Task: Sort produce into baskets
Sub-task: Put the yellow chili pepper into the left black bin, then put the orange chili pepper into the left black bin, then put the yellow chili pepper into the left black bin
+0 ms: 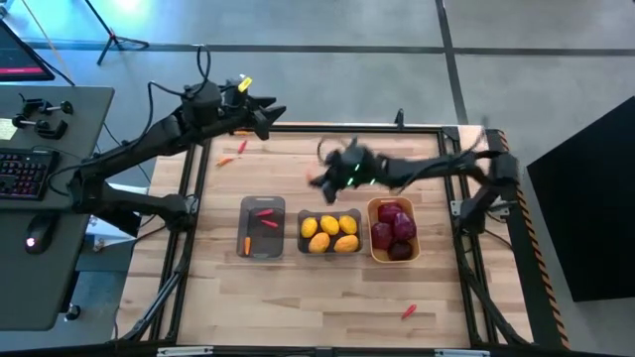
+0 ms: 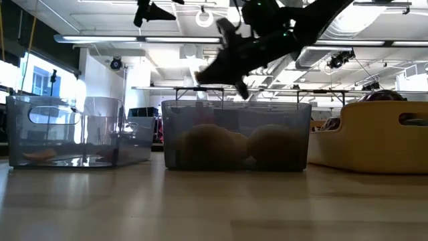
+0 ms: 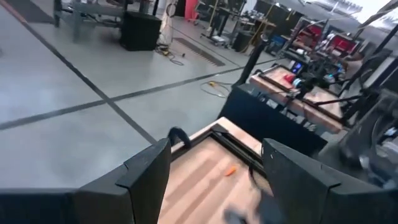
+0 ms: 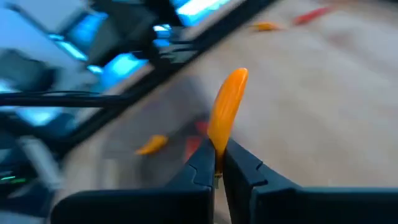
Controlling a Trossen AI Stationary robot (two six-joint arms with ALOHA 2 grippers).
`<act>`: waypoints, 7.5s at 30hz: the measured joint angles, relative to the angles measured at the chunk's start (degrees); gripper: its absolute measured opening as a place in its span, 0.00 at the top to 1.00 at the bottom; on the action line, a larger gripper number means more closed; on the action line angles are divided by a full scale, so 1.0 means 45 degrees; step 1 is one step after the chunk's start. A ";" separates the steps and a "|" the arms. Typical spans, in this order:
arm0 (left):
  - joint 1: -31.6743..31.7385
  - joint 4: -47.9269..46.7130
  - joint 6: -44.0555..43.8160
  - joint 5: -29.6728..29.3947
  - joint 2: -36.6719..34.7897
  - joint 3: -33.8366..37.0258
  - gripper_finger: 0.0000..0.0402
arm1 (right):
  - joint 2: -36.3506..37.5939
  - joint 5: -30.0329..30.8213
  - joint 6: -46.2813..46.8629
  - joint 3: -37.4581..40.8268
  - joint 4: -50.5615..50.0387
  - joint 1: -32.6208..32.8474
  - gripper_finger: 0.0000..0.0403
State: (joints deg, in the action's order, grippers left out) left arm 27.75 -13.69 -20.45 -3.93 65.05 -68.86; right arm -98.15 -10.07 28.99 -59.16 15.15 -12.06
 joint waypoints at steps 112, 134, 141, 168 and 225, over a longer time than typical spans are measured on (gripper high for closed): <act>-0.3104 -0.1146 -0.1753 -0.0915 -0.2198 0.2909 0.40 | -0.0450 0.0362 2.0386 0.1005 -0.9834 1.2339 0.46; -0.3104 -0.1376 -0.2106 -0.0911 -0.2060 0.2914 0.41 | -0.0491 0.0468 2.1230 0.0884 -0.9700 1.3510 0.55; -0.3104 -0.1372 -0.2416 -0.0899 -0.2062 0.2914 0.41 | -0.0528 0.0901 2.0728 0.0884 -0.9761 1.3348 0.62; -0.3118 0.0070 -0.2205 0.1282 -0.2076 0.2914 0.41 | 0.1677 0.3842 0.2574 0.0879 0.0224 0.4729 0.99; 0.4606 -1.4499 -0.0260 -0.1936 0.4309 -0.0239 0.41 | 0.6702 -0.2261 -0.2759 0.3319 -0.4627 -0.1252 0.46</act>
State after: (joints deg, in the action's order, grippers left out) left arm 48.48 -78.94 -21.62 -12.65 84.44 -69.94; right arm -67.99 -20.24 16.57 -44.22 -5.67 -17.69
